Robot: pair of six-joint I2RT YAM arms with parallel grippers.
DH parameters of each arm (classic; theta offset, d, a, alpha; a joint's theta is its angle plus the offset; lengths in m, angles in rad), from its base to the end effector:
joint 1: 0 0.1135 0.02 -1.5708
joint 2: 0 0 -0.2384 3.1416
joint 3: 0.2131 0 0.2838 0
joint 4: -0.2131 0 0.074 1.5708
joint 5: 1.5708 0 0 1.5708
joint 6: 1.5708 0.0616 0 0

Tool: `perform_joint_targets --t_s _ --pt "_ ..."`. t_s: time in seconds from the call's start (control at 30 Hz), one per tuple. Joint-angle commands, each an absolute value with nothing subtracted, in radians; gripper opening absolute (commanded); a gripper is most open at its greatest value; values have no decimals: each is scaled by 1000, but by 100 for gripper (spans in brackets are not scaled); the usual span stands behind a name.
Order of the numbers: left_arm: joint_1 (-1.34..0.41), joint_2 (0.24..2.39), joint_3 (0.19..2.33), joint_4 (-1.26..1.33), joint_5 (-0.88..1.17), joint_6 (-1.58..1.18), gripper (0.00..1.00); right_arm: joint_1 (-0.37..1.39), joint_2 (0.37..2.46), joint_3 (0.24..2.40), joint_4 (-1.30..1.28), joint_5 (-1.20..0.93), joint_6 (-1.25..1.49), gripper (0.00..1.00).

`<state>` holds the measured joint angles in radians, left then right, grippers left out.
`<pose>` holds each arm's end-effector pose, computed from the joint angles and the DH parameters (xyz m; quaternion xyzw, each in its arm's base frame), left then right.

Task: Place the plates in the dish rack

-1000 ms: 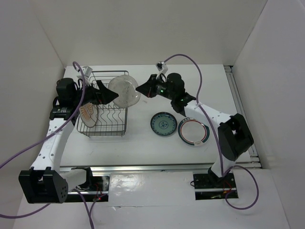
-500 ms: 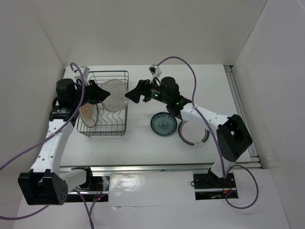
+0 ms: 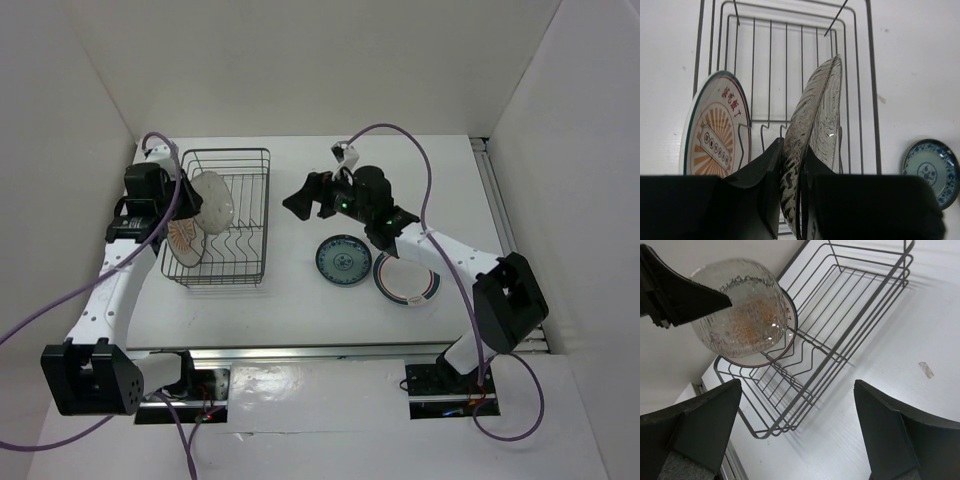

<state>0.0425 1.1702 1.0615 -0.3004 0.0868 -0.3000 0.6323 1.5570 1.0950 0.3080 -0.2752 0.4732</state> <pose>0.3334 0.0088 0.3088 -0.1189 0.8271 -0.1064 0.5390 0.3317 0.2638 0.2615 -0.1487 0.7428 0.4270 0.4938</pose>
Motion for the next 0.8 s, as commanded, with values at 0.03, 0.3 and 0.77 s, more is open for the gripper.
perform_joint_targets --t_s 0.03,0.3,0.77 --pt "35 1201 1104 -320 112 -259 0 600 1491 1060 333 -302 451 100" --pt "-64 1287 1163 -426 98 -196 0 505 1451 1015 367 -382 471 100" --pt "-64 1310 1173 -417 11 -238 0 445 1411 968 410 -439 502 100"
